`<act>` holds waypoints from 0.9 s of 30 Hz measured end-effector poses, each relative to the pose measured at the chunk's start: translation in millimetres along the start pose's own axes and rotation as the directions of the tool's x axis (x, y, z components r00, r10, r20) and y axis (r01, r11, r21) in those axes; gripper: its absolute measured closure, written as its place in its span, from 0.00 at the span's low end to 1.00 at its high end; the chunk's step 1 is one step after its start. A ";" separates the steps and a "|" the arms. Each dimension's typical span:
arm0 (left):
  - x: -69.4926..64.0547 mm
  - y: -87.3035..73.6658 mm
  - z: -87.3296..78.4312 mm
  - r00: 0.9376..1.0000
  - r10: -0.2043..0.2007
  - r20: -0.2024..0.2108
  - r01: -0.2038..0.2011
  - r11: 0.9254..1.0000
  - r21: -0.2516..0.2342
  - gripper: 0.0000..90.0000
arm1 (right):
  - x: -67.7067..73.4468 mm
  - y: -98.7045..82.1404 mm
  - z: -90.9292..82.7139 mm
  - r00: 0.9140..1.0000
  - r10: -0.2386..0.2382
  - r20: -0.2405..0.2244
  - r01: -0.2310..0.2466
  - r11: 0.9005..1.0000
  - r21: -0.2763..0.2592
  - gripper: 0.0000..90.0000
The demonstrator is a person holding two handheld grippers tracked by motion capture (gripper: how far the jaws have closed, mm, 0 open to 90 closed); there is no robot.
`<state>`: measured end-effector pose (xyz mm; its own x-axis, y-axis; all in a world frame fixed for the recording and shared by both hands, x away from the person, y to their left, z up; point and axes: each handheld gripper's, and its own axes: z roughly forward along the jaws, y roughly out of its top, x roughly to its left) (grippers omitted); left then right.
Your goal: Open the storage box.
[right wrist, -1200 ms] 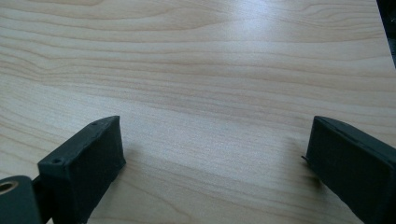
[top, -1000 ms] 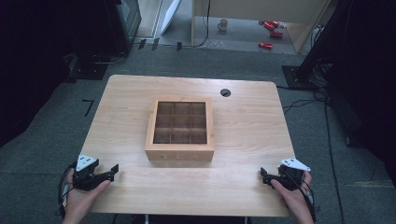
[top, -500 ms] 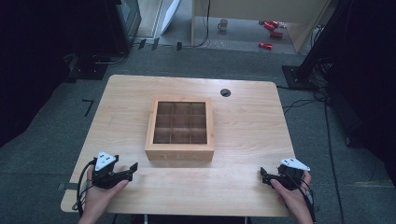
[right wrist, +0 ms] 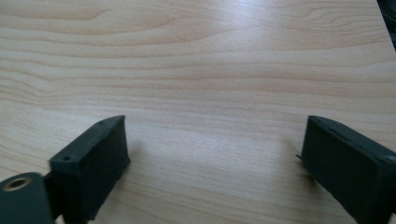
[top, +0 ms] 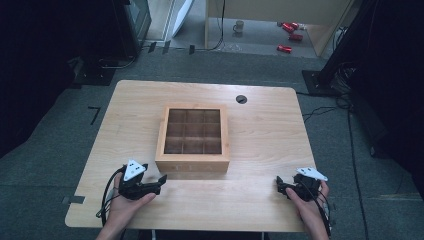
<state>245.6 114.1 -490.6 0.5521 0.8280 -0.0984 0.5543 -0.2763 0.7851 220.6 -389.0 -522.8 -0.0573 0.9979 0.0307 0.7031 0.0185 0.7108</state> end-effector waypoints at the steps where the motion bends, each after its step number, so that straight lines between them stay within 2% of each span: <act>1: 0.0 0.0 0.0 1.000 0.000 0.000 0.000 1.000 0.000 0.19 | 0.0 0.0 0.0 1.000 0.000 0.000 0.000 1.000 0.000 0.11; 2: -2.5 2.0 3.7 1.000 -0.002 0.016 0.002 1.000 0.004 0.19 | 4.7 3.0 -0.6 1.000 0.012 -0.020 -0.012 1.000 -0.011 0.11; 3: -2.5 2.0 3.7 1.000 -0.002 0.016 0.002 1.000 0.004 0.19 | 4.7 3.0 -0.6 1.000 0.012 -0.020 -0.012 1.000 -0.011 0.11; 4: -4.7 3.6 7.2 1.000 0.005 0.016 -0.006 1.000 0.010 0.19 | 8.7 8.0 -2.0 0.997 0.050 -0.063 -0.052 0.998 -0.032 0.12; 9: -6.7 7.6 10.3 1.000 0.017 0.020 -0.017 1.000 0.010 0.20 | 21.4 19.6 -3.1 0.995 0.058 -0.085 -0.063 0.996 -0.062 0.14; 11: -8.0 10.8 14.3 1.000 0.030 0.003 -0.030 1.000 0.006 0.20 | 33.1 28.3 -6.3 0.993 0.043 -0.110 -0.053 0.995 -0.084 0.14; 14: -8.0 12.9 17.5 0.999 0.033 0.007 -0.033 0.999 0.003 0.20 | 41.1 33.8 -8.6 0.990 0.035 -0.136 -0.048 0.995 -0.091 0.14; 16: -8.2 14.3 19.5 0.999 0.032 -0.001 -0.032 1.000 0.000 0.20 | 49.8 38.6 -10.5 0.988 0.018 -0.154 -0.033 0.995 -0.096 0.14; 18: -6.6 15.0 19.3 1.000 0.016 0.007 -0.016 1.000 -0.006 0.20 | 59.6 43.3 -10.8 0.986 -0.001 -0.169 -0.016 0.995 -0.100 0.14; 19: -6.6 15.0 19.3 1.000 0.016 0.007 -0.016 1.000 -0.006 0.22 | 68.9 46.5 -10.1 0.984 -0.018 -0.180 -0.001 0.994 -0.106 0.14; 20: -6.4 15.0 18.9 1.000 0.019 0.004 -0.019 1.000 -0.007 0.22 | 68.9 46.5 -10.1 0.984 -0.018 -0.180 -0.001 0.994 -0.106 0.14; 22: -5.4 15.2 18.5 1.000 0.018 0.002 -0.018 1.000 -0.009 0.24 | 79.2 49.2 -8.4 0.981 -0.037 -0.189 0.017 0.994 -0.108 0.14; 27: -2.6 15.7 21.1 1.000 0.000 -0.019 0.000 1.000 0.002 0.28 | 107.2 57.0 -6.0 0.968 -0.068 -0.241 0.039 0.992 -0.122 0.14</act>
<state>266.0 97.2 -490.9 0.5403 0.8370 -0.0865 0.5556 -0.2777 0.7837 250.2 -281.3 -474.7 -0.2742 0.9497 0.1513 0.6087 0.0495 0.7919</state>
